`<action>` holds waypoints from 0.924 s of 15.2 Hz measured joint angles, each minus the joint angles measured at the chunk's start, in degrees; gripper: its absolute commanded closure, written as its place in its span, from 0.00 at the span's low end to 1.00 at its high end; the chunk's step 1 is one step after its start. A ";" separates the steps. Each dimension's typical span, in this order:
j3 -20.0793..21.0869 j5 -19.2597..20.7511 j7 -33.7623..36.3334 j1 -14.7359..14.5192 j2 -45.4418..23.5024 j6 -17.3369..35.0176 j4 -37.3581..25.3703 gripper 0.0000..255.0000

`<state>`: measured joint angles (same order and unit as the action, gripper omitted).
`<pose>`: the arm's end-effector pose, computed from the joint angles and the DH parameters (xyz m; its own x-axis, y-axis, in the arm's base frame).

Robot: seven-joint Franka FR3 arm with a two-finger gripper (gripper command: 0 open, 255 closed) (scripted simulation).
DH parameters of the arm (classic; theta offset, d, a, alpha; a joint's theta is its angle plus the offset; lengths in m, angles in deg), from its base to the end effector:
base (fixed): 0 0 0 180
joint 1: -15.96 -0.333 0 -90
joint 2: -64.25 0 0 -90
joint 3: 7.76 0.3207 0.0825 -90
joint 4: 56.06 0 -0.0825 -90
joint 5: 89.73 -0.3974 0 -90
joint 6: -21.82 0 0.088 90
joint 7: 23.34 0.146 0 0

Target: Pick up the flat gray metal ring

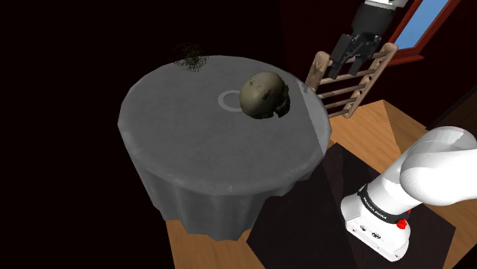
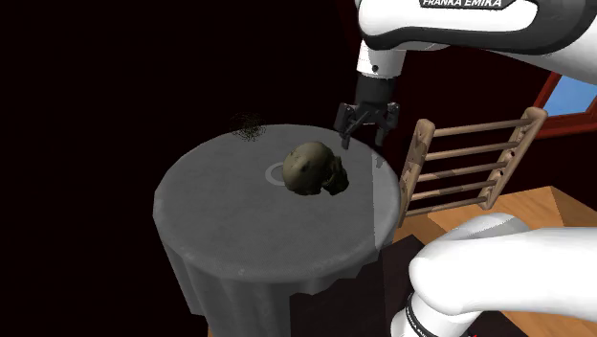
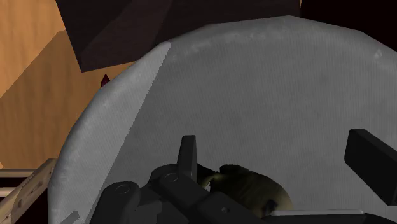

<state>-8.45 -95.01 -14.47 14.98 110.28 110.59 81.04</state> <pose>0.3073 0.0145 0.5414 0.9883 -0.1425 -0.0551 -0.1472 -0.9847 -0.0933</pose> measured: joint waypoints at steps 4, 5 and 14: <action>0.18 0.16 -0.36 -0.03 -3.35 4.01 0.64 0.00; 0.04 0.40 -0.74 0.06 -4.95 5.54 0.53 0.00; 0.07 1.43 -2.43 0.20 -22.74 20.96 -2.35 0.00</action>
<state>-8.37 -93.58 -16.89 15.17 87.54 131.54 78.69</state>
